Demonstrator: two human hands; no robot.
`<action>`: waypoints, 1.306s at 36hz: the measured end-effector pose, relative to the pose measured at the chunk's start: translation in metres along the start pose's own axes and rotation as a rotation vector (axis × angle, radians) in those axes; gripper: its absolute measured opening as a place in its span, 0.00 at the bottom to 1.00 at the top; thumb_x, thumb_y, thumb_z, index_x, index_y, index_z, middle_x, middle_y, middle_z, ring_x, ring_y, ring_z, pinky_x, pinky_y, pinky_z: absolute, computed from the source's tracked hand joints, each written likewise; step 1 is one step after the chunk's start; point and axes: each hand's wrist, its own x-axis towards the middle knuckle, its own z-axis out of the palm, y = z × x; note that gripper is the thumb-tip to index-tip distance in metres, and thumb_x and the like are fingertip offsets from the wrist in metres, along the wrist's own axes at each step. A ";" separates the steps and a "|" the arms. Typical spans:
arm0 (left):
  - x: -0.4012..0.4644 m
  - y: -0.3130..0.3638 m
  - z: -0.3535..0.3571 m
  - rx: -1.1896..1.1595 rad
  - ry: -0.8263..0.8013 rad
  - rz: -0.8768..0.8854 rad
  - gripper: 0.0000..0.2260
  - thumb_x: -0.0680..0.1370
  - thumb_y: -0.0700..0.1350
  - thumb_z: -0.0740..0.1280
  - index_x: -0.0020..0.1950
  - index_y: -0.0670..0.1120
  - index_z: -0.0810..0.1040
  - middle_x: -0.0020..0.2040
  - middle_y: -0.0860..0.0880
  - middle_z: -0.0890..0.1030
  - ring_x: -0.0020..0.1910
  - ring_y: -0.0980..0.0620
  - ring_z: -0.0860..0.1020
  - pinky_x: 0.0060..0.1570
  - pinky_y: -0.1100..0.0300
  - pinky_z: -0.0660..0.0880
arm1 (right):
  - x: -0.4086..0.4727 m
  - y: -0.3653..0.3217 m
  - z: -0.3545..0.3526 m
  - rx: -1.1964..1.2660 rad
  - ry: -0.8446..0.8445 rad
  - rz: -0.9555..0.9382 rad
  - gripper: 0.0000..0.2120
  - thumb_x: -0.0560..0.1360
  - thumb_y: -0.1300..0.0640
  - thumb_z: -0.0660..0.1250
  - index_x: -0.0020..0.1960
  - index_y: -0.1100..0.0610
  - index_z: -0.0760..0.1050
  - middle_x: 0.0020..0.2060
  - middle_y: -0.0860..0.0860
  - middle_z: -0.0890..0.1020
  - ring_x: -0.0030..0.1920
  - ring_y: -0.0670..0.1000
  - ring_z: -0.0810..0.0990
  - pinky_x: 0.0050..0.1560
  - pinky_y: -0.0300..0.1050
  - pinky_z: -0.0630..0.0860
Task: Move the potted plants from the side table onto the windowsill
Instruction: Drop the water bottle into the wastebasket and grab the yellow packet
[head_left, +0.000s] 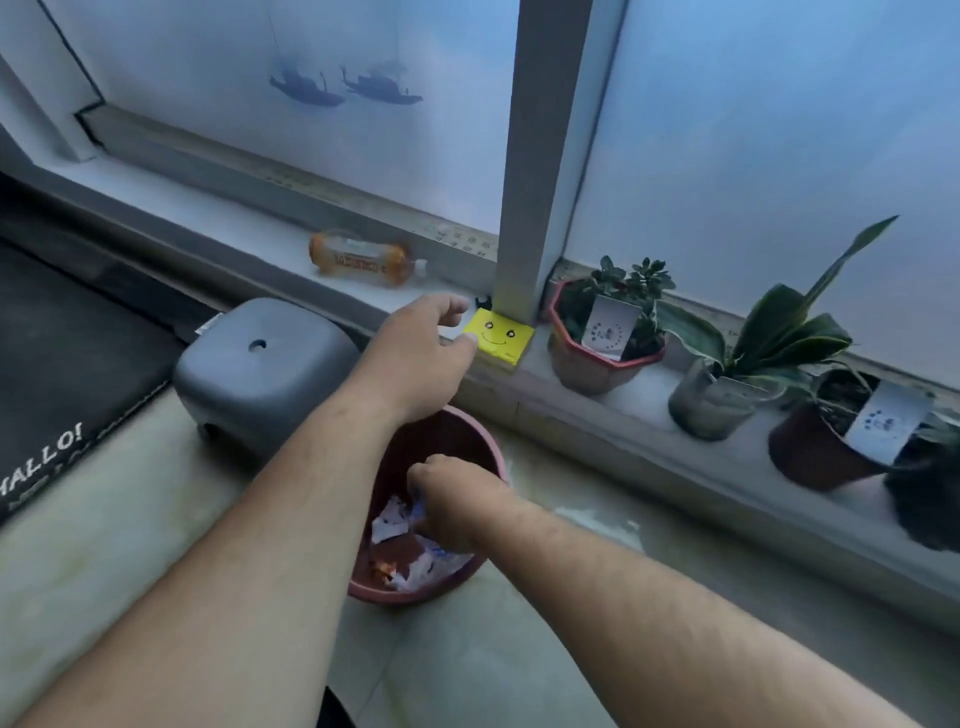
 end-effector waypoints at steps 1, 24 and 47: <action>0.003 -0.003 0.000 -0.012 0.005 -0.012 0.18 0.79 0.47 0.67 0.69 0.50 0.75 0.64 0.53 0.78 0.60 0.52 0.78 0.66 0.57 0.71 | 0.000 0.003 -0.001 -0.010 -0.010 0.005 0.17 0.76 0.52 0.70 0.63 0.58 0.76 0.58 0.57 0.77 0.56 0.61 0.80 0.53 0.54 0.79; 0.048 -0.043 0.004 -0.255 -0.025 -0.151 0.22 0.78 0.47 0.65 0.72 0.49 0.70 0.69 0.48 0.75 0.66 0.49 0.75 0.67 0.51 0.72 | 0.053 0.095 -0.086 0.121 0.436 0.631 0.21 0.77 0.49 0.67 0.67 0.56 0.74 0.64 0.54 0.80 0.62 0.58 0.80 0.58 0.52 0.78; 0.039 -0.068 -0.007 -0.187 0.029 -0.128 0.17 0.79 0.49 0.67 0.69 0.51 0.75 0.63 0.56 0.78 0.63 0.57 0.75 0.65 0.60 0.70 | 0.118 0.128 -0.063 -0.375 0.372 0.353 0.13 0.77 0.68 0.61 0.57 0.63 0.81 0.55 0.59 0.80 0.58 0.62 0.79 0.51 0.55 0.80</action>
